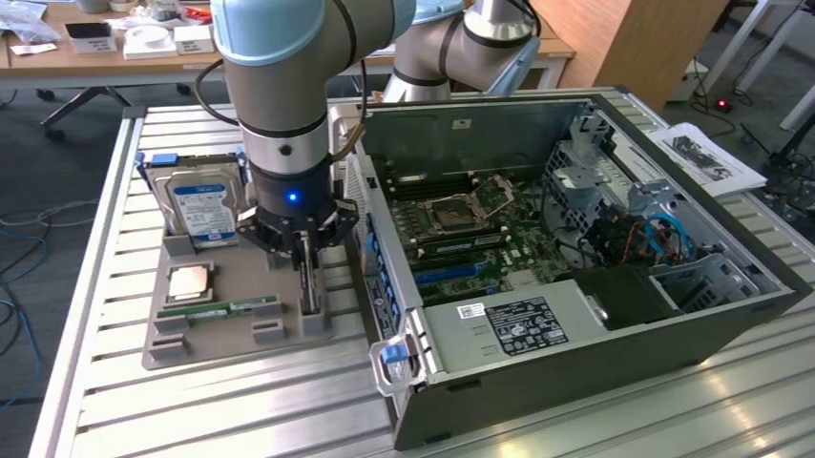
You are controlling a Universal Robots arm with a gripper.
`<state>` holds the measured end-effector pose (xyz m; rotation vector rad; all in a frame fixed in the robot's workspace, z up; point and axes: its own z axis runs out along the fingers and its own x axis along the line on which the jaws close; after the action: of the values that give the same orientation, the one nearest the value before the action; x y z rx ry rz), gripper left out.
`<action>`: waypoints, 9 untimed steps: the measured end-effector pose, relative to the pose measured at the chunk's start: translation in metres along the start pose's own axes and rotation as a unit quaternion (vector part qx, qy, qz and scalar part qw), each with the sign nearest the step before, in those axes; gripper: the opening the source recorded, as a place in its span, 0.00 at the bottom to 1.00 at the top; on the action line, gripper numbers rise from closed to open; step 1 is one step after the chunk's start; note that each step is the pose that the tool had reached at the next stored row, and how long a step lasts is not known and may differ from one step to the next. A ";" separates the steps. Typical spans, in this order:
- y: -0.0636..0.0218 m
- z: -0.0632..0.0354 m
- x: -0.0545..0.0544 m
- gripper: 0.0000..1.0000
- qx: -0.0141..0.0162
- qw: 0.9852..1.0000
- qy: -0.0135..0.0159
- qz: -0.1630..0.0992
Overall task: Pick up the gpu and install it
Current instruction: 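Pick up the gpu and move the gpu toward the slot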
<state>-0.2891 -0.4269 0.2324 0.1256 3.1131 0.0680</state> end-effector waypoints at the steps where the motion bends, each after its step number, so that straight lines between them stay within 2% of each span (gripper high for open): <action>1: 0.0000 0.0000 0.000 0.27 0.000 1.000 0.000 0.000; 9: 0.0000 0.0000 0.000 0.27 0.000 1.000 0.000 0.000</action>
<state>-0.2891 -0.4269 0.2324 0.1255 3.1132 0.0678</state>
